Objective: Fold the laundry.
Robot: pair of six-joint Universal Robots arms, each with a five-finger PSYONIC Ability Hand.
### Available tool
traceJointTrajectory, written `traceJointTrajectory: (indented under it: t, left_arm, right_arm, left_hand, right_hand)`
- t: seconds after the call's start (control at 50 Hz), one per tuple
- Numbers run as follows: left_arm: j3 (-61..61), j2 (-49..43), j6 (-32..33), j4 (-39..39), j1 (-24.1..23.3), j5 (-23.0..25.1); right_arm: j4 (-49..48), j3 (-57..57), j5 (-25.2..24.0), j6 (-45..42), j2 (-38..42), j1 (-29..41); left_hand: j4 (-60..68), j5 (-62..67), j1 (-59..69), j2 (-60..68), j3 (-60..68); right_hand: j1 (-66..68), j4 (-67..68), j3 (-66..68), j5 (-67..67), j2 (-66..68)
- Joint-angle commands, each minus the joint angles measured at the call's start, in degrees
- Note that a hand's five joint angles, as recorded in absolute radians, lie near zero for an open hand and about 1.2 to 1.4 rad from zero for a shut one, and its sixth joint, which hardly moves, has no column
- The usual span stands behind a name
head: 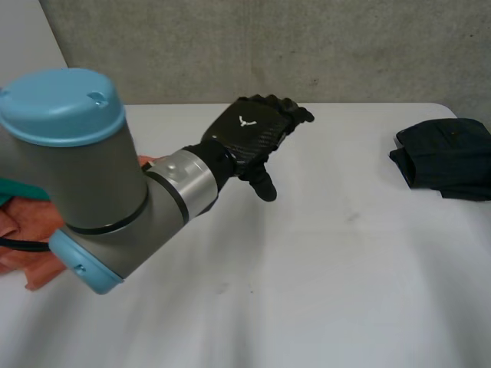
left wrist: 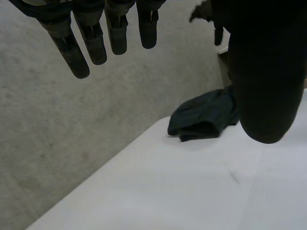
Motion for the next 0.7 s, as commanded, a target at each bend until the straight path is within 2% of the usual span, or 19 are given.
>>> traceJointTrajectory:
  t: [0.02,0.04,0.06,0.12,0.14,0.2,0.22,0.32,0.38,0.46,0.5,0.52,0.54,0.58,0.6,0.66,0.7]
  left_arm:
    - [-0.50,4.54,0.48,0.94,6.13,-6.86]
    - [-0.41,4.98,0.57,1.12,7.54,-8.61]
    - [-0.41,5.42,0.83,1.64,10.60,-12.20]
    - [-0.32,5.43,1.62,2.52,15.10,-16.18]
    - [-0.06,5.25,3.37,2.96,18.33,-17.32]
    - [0.12,4.03,8.90,3.23,23.71,-17.42]
    - [0.29,1.93,14.06,3.23,27.38,-17.59]
    - [1.96,-6.25,30.26,3.75,36.81,-19.17]
    - [3.71,-11.42,38.33,3.84,39.18,-22.59]
    - [5.30,-16.44,42.58,4.89,40.16,-26.29]
    - [5.31,-16.90,42.67,6.03,40.51,-26.74]
    - [5.13,-16.90,42.67,6.73,40.60,-26.74]
    - [4.78,-16.72,42.41,8.48,40.34,-26.74]
    - [4.43,-16.37,41.97,10.42,39.81,-26.74]
    - [3.99,-15.50,40.84,12.26,39.11,-26.65]
    - [3.20,-12.51,37.50,15.17,36.83,-26.56]
    - [2.32,-9.61,33.02,17.37,33.58,-26.56]
  right_arm:
    - [-5.21,19.45,-15.52,0.46,-13.79,12.15]
    - [-4.68,21.38,-17.98,0.55,-14.59,13.12]
    - [-3.02,25.23,-22.88,0.64,-16.34,14.96]
    - [1.46,30.09,-29.41,0.46,-18.81,16.99]
    - [5.22,32.89,-33.00,-0.06,-20.73,18.04]
    - [12.25,36.16,-35.75,-0.85,-23.03,20.06]
    - [13.85,36.69,-35.76,-1.29,-23.29,20.60]
    - [18.87,39.86,-35.32,-6.12,-23.47,22.27]
    - [19.05,42.14,-34.88,-9.99,-23.30,22.01]
    - [19.40,43.20,-34.88,-12.89,-23.30,21.48]
    - [19.49,43.38,-34.97,-12.98,-23.21,21.48]
    - [19.49,43.64,-34.97,-12.98,-23.21,21.48]
    - [19.40,43.73,-34.88,-12.98,-23.30,21.48]
    - [19.40,43.99,-34.88,-12.98,-23.21,21.48]
    - [19.40,44.08,-34.88,-12.98,-23.30,21.48]
    - [19.40,44.34,-34.79,-12.98,-23.21,21.57]
    - [19.40,44.69,-34.35,-12.90,-23.30,21.48]
  left_hand:
    - [2.46,2.27,3.60,2.44,2.68]
    - [2.29,2.11,3.43,2.28,2.51]
    - [1.95,1.77,3.09,1.94,2.17]
    - [1.45,1.27,2.59,1.44,1.67]
    - [1.28,1.10,2.42,1.27,1.50]
    - [0.11,-0.07,1.25,0.09,0.33]
    - [-0.57,-0.75,0.57,-0.58,-0.35]
    - [-1.75,-1.93,-0.61,-1.76,-1.53]
    - [-1.92,-2.10,-0.78,-1.93,-1.70]
    - [-1.42,-1.60,-0.28,-1.43,-1.20]
    - [2.10,1.91,3.24,2.08,2.32]
    - [7.61,7.43,8.75,7.60,7.83]
    - [25.99,25.81,27.13,25.97,26.21]
    - [48.25,48.06,49.39,48.23,48.46]
    - [65.51,65.33,66.65,65.49,65.73]
    - [65.68,65.50,66.82,65.67,65.90]
    - [65.68,65.50,66.82,65.67,65.90]
  right_hand:
    - [-2.14,-3.64,-2.16,-3.58,-2.73]
    - [-2.14,-3.64,-2.16,-3.58,-2.73]
    - [-2.14,-3.64,-2.16,-3.58,-2.73]
    - [-2.14,-3.64,-2.16,-3.58,-2.73]
    - [-2.14,-3.64,-2.16,-3.58,-2.73]
    - [-2.14,-3.64,-2.16,-3.58,-2.73]
    - [-2.14,-3.64,-2.16,-3.58,-2.73]
    - [-2.14,-3.64,-2.16,-3.58,-2.73]
    - [-2.14,-3.64,-2.16,-3.58,-2.73]
    - [-2.14,-3.64,-2.16,-3.58,-2.73]
    - [-2.14,-3.64,-2.16,-3.58,-2.73]
    - [-2.14,-3.64,-2.16,-3.58,-2.73]
    - [-2.14,-3.64,-2.16,-3.58,-2.73]
    - [-2.14,-3.64,-2.16,-3.58,-2.73]
    - [-2.14,-3.64,-2.16,-3.58,-2.73]
    - [-2.14,-3.64,-2.16,-3.58,-2.73]
    - [-2.14,-3.64,-2.16,-3.58,-2.73]
